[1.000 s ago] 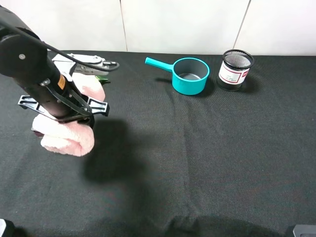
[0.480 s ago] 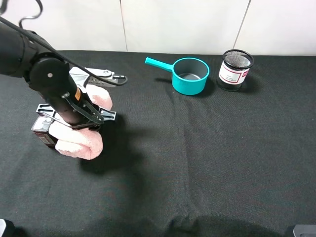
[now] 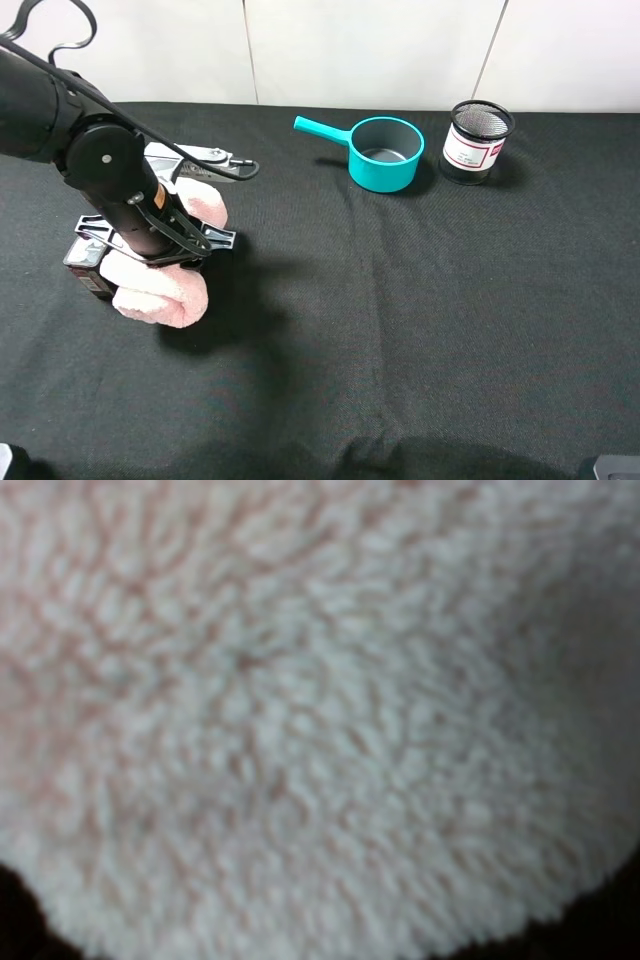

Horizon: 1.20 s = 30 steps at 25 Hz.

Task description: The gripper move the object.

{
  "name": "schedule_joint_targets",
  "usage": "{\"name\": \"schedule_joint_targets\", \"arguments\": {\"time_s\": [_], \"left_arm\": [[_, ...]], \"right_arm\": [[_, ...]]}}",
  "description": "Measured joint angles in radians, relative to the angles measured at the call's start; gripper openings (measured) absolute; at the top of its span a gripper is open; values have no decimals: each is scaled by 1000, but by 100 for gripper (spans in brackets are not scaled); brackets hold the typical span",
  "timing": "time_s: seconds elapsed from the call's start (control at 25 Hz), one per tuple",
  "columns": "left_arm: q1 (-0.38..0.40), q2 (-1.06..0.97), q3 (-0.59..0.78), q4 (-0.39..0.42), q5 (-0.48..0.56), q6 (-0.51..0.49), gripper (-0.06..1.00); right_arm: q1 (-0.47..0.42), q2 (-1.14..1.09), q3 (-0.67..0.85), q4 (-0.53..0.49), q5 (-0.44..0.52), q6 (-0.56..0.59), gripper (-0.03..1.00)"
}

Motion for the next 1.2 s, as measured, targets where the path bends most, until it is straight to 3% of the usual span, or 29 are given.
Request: {"name": "schedule_joint_targets", "arguments": {"time_s": [0.08, 0.32, 0.44, 0.8, 1.0, 1.2], "left_arm": [[0, 0, 0, 0, 0, 0, 54], [0, 0, 0, 0, 0, 0, 76], [0, 0, 0, 0, 0, 0, 81], [0, -3, 0, -5, 0, 0, 82], [0, -19, -20, -44, 17, 26, 82], [0, -21, -69, -110, 102, 103, 82]], "right_arm": [[0, 0, 0, 0, 0, 0, 69], [0, 0, 0, 0, 0, 0, 69], [0, 0, 0, 0, 0, 0, 69], [0, 0, 0, 0, 0, 0, 69], [0, 0, 0, 0, 0, 0, 69], [0, 0, 0, 0, 0, 0, 69]]}}
